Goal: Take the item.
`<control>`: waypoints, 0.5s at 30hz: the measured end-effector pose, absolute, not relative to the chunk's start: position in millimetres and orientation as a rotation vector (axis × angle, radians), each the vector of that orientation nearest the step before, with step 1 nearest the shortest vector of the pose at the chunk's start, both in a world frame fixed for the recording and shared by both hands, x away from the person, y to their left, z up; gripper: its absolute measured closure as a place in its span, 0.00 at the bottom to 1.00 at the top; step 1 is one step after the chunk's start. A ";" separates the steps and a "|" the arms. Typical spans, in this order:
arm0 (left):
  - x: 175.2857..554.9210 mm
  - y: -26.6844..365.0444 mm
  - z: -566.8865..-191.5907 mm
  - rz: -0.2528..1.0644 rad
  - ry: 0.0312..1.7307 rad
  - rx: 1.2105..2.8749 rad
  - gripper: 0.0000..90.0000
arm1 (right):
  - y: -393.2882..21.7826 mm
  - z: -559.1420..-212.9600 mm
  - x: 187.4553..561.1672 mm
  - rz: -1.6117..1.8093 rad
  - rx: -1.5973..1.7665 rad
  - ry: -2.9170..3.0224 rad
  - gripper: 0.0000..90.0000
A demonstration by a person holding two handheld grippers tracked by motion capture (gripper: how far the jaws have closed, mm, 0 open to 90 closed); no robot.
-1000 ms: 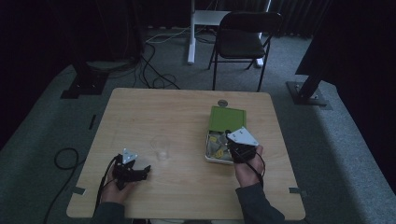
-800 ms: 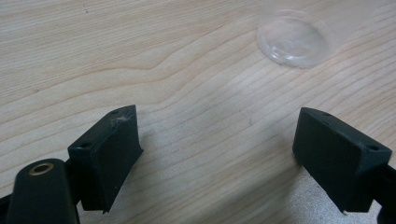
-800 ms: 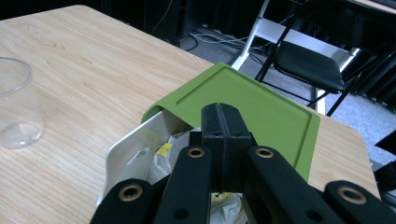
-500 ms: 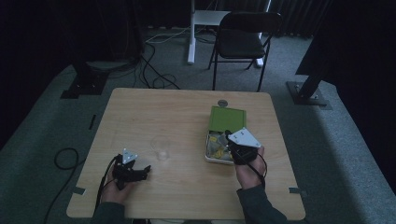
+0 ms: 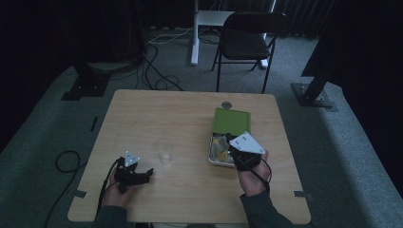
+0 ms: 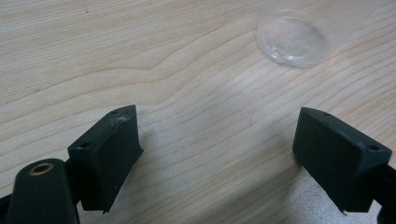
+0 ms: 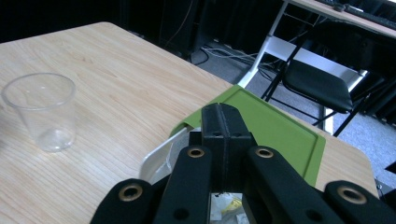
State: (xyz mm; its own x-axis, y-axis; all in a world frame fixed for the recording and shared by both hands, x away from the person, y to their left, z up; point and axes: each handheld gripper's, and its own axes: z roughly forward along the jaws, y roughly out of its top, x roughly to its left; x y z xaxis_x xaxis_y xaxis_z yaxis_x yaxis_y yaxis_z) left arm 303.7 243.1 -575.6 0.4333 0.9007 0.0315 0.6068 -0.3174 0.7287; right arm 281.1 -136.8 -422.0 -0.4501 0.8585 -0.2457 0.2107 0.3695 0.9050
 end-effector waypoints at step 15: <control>303.8 243.2 -575.6 0.586 1.263 2.042 0.17 | -123.3 -414.2 270.1 1.124 0.858 1.906 1.00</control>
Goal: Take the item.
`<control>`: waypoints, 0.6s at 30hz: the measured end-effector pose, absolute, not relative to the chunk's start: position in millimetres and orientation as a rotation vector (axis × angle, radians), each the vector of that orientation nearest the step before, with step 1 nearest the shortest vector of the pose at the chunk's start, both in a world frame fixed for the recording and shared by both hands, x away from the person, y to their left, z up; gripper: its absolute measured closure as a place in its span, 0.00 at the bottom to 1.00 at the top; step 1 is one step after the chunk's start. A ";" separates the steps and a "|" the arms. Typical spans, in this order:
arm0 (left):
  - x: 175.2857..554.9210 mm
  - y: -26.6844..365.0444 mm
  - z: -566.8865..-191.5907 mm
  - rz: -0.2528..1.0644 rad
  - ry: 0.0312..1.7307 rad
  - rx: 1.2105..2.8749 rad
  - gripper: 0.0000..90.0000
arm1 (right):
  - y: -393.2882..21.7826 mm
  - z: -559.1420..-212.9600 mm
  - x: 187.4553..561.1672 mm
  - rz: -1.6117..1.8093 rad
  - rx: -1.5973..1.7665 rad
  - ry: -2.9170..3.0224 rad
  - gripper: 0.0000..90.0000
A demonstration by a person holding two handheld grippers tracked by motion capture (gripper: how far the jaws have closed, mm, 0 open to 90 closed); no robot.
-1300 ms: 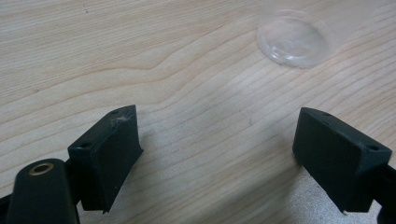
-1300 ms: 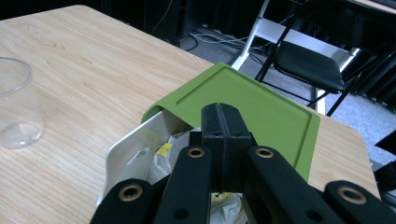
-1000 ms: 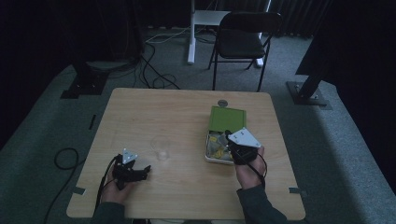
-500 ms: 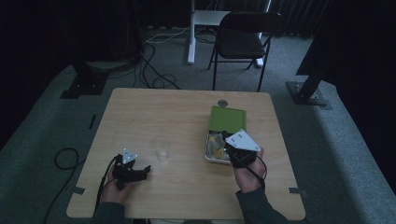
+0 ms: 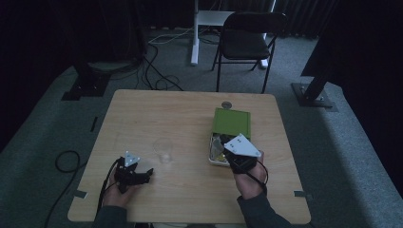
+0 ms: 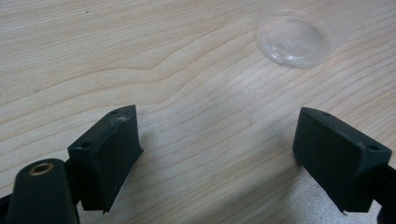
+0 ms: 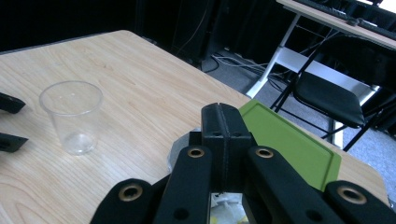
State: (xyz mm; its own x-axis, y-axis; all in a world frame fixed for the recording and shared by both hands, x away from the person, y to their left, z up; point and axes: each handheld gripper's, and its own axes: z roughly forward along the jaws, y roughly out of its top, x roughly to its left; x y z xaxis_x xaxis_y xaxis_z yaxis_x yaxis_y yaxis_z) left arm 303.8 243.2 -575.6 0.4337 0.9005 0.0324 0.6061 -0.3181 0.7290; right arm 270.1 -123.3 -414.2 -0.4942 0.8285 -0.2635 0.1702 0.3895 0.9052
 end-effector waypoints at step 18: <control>303.7 243.4 -575.3 0.584 1.262 2.047 0.17 | -97.5 -409.0 272.5 1.171 0.803 1.937 1.00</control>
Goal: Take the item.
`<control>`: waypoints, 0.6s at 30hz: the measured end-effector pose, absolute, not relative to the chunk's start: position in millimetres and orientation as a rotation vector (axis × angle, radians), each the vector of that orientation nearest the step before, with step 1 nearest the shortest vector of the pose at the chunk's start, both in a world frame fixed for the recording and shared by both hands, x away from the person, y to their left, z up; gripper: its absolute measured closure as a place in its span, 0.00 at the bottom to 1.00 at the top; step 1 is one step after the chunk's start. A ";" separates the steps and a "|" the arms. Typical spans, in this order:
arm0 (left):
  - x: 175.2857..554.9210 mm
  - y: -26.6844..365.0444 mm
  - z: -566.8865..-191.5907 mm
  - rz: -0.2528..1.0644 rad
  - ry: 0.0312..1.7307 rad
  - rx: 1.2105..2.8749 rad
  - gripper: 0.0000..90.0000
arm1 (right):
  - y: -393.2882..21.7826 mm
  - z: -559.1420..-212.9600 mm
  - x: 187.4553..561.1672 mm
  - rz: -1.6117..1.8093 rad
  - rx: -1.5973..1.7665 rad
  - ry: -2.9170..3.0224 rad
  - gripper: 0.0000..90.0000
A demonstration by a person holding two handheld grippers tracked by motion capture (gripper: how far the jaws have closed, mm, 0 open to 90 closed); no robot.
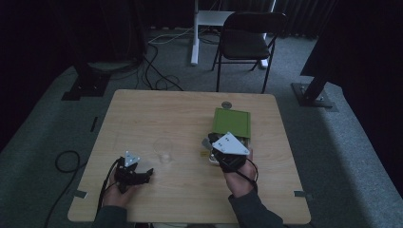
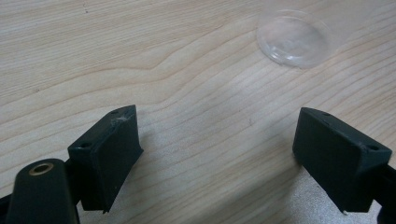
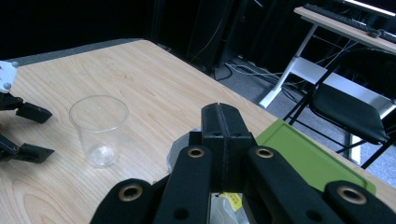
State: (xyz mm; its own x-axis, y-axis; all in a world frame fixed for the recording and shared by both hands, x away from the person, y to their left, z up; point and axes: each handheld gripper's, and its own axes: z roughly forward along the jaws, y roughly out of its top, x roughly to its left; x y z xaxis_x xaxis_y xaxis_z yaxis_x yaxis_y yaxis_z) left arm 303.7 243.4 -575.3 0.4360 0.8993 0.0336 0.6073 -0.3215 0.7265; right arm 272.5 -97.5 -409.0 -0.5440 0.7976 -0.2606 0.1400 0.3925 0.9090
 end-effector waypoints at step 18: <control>303.8 243.6 -575.2 0.585 1.261 2.049 0.17 | -85.3 -408.0 285.4 1.196 0.796 1.954 1.00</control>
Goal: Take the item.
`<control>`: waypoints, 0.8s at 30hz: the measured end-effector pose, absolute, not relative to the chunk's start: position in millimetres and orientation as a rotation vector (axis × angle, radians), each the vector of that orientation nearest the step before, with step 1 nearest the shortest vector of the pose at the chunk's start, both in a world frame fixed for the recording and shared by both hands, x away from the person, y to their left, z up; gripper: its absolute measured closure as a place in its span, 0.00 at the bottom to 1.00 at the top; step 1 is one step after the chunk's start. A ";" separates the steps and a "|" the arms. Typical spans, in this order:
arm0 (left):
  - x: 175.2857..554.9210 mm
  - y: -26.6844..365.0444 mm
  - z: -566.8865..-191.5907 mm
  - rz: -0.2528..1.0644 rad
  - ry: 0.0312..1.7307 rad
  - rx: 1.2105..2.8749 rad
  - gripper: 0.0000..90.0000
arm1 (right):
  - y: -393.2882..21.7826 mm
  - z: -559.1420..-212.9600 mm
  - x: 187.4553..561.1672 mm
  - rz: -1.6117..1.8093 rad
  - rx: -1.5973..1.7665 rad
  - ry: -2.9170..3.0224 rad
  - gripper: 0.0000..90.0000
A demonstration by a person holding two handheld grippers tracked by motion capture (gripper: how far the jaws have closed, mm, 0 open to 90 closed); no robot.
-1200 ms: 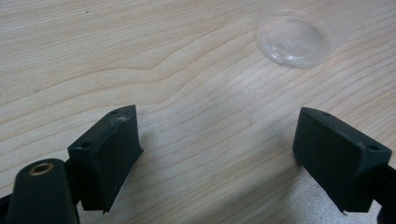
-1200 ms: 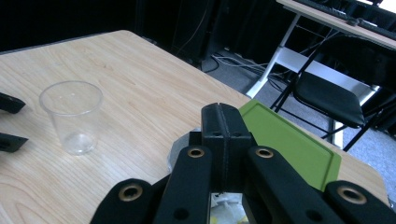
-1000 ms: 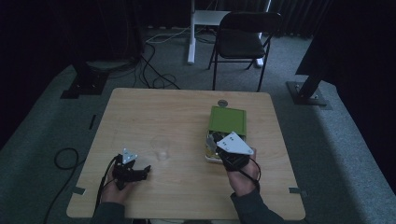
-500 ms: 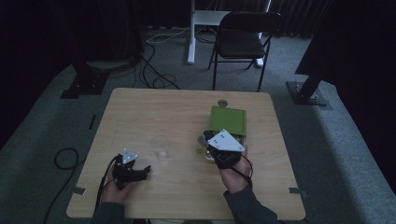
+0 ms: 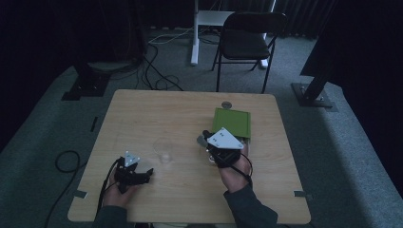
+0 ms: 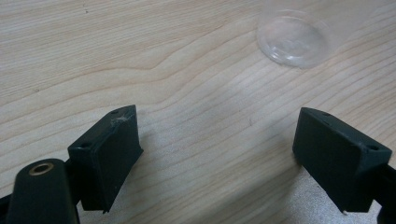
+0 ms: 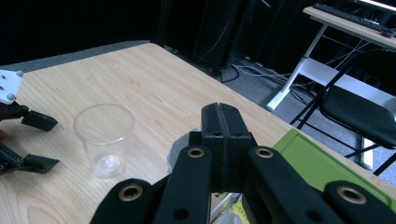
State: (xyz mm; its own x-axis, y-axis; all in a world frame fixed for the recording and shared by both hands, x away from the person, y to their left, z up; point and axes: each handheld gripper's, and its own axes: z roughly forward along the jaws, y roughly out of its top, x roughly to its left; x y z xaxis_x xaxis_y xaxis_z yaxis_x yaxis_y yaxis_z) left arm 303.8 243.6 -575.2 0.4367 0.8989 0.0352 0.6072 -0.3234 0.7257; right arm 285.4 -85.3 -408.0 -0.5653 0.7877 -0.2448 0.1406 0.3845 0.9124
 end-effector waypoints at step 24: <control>303.7 243.5 -575.3 0.584 1.262 2.048 0.18 | -71.9 -402.2 302.3 1.204 0.792 1.969 1.00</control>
State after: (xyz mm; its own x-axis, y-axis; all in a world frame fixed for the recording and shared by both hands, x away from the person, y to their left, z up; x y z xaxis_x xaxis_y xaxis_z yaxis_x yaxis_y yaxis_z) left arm 303.7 243.5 -575.3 0.4362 0.8992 0.0334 0.6078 -0.3218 0.7260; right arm 302.3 -71.9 -402.2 -0.5782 0.7804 -0.2379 0.1438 0.3845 0.9118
